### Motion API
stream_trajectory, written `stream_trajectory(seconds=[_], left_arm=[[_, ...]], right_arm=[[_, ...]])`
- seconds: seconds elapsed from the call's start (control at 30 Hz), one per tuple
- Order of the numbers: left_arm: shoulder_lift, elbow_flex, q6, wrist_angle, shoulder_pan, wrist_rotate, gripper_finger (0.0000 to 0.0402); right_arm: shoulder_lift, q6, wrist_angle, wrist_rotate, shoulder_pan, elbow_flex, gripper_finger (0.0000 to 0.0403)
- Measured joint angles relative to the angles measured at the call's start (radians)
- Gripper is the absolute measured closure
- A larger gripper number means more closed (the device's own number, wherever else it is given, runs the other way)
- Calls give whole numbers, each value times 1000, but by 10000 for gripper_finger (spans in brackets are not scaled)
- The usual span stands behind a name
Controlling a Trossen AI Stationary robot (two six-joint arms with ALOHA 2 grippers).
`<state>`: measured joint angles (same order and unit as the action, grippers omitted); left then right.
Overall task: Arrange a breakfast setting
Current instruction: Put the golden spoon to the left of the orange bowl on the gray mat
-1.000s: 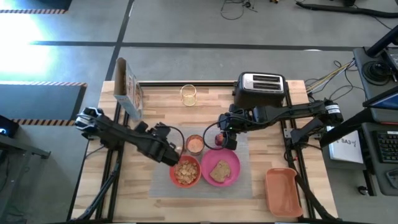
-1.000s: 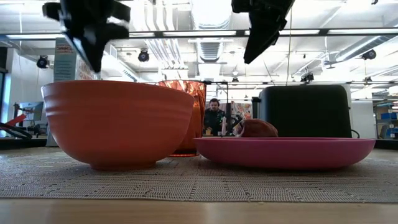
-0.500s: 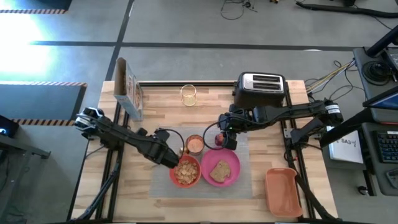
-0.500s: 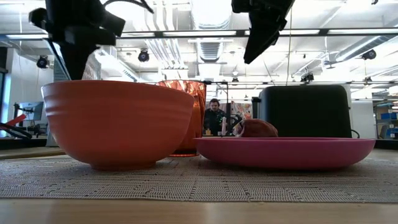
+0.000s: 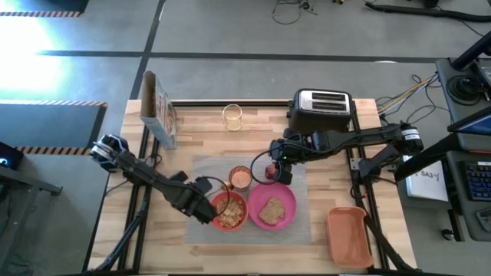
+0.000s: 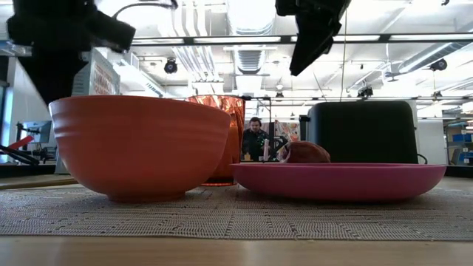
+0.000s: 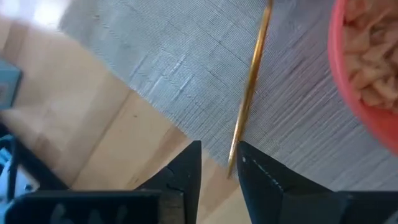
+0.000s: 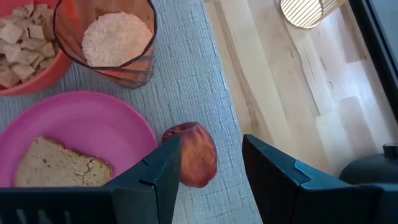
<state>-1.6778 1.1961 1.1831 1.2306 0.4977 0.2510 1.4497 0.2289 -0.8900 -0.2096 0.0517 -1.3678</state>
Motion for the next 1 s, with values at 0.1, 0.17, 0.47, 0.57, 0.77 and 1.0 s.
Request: stream_trajectory(seconds=[0.1, 0.17, 0.47, 0.57, 0.77, 1.0], left_arm=[[0, -45, -29, -38, 12, -2, 310], [1, -67, -61, -52, 20, -6, 309], [4, -178, -206, -287, 50, -51, 308], [7, -204, -208, -279, 63, -21, 308], [13, -210, -266, -281, 85, 55, 308], [21, -211, -311, -327, 90, 83, 308]], right_arm=[[0, 24, 0, 0, 0, 0, 243], [0, 50, 0, 0, 0, 0, 243], [-1, 35, 0, 0, 0, 0, 243], [0, -19, 6, -1, 0, 0, 243], [5, -1, 9, -1, 0, 0, 243], [5, -2, 11, 0, 0, 0, 243]])
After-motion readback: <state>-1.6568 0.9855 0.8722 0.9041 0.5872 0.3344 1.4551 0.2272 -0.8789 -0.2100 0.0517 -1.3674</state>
